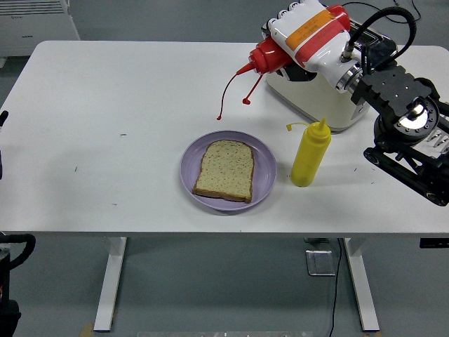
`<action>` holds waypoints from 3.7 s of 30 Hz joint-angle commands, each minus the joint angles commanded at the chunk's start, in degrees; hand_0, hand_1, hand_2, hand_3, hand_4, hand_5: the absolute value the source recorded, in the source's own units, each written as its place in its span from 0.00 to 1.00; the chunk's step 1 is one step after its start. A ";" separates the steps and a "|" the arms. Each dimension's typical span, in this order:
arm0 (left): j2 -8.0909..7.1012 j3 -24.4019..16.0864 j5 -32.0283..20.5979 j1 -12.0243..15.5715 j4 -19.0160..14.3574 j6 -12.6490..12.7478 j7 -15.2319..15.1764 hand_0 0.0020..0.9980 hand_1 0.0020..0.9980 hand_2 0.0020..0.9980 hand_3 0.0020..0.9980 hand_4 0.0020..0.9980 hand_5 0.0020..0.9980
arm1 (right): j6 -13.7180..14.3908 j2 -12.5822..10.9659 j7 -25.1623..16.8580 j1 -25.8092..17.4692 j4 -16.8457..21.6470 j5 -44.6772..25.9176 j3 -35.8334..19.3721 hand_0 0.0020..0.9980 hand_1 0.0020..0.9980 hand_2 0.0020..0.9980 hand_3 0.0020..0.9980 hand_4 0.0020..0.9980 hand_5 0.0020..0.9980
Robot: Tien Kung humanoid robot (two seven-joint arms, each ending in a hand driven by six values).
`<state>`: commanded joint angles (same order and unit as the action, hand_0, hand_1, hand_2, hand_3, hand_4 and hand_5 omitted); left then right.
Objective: Pick up the cup,pour liquid into bread,place the cup on the desk
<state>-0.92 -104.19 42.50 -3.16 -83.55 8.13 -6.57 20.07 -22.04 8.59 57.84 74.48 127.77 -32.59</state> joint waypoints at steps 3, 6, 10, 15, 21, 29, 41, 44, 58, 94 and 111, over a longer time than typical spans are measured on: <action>-0.01 0.08 -0.01 0.07 0.04 0.02 0.00 0.71 0.75 0.78 0.69 0.66 1.00 | 1.12 0.73 -1.85 -2.30 0.45 -7.42 -4.73 0.00 0.01 0.19 0.37 0.83 0.22; -0.02 0.11 -0.01 0.10 0.04 0.04 -0.02 0.72 0.75 0.78 0.69 0.66 1.00 | 0.77 1.38 -5.55 -5.37 1.53 -14.49 -10.07 0.00 0.02 0.19 0.37 0.84 0.22; -0.02 0.14 0.01 0.09 0.05 0.05 0.00 0.72 0.75 0.78 0.69 0.66 1.00 | -1.60 1.73 -10.61 -9.09 2.95 -24.18 -17.42 0.00 0.02 0.19 0.37 0.83 0.22; 0.01 0.06 0.02 0.03 0.03 0.08 -0.01 0.72 0.75 0.78 0.69 0.66 1.00 | -6.70 1.80 -14.51 -13.47 3.86 -36.47 -25.94 0.00 0.02 0.19 0.37 0.83 0.22; -0.14 0.12 -0.01 -0.07 0.10 0.16 0.10 0.71 0.75 0.78 0.69 0.66 1.00 | -8.69 1.07 -16.63 -18.50 4.72 -50.99 -33.17 0.00 0.02 0.19 0.37 0.83 0.22; -0.28 0.22 -0.08 -0.04 0.08 0.15 0.10 0.71 0.75 0.78 0.69 0.66 1.00 | -7.66 0.14 -19.35 -24.85 5.23 -70.36 -38.82 0.00 0.03 0.19 0.37 0.83 0.23; -0.23 0.54 -0.01 -0.27 0.04 0.13 0.08 0.71 0.75 0.78 0.69 0.66 1.00 | -6.32 -0.23 -22.38 -34.06 3.42 -83.50 -43.58 0.00 0.03 0.20 0.37 0.82 0.23; -0.25 0.64 -0.02 -0.26 0.07 0.14 0.07 0.71 0.75 0.78 0.69 0.66 1.00 | -4.81 -0.33 -23.43 -35.92 2.48 -80.87 -43.58 0.00 0.03 0.20 0.37 0.82 0.23; -0.30 0.99 -0.02 -0.32 0.10 0.15 0.05 0.71 0.75 0.78 0.69 0.66 1.00 | 1.04 1.17 -29.66 -42.01 -3.65 -76.88 -40.17 0.02 0.05 0.21 0.37 0.81 0.24; -0.25 1.56 -0.03 0.00 0.16 0.21 -0.02 0.71 0.75 0.78 0.69 0.66 1.00 | 3.27 8.62 -35.19 -39.86 -12.61 -85.17 -26.27 0.14 0.16 0.29 0.37 0.81 0.26; -0.20 1.34 -0.03 -0.01 0.16 0.20 -0.01 0.71 0.75 0.78 0.69 0.66 1.00 | 3.82 10.33 -37.11 -38.82 -13.83 -86.80 -24.49 0.14 0.17 0.29 0.37 0.80 0.27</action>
<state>-1.12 -102.85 42.46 -3.17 -83.39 8.34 -6.58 23.88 -11.71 -28.52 19.02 60.66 40.97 -57.08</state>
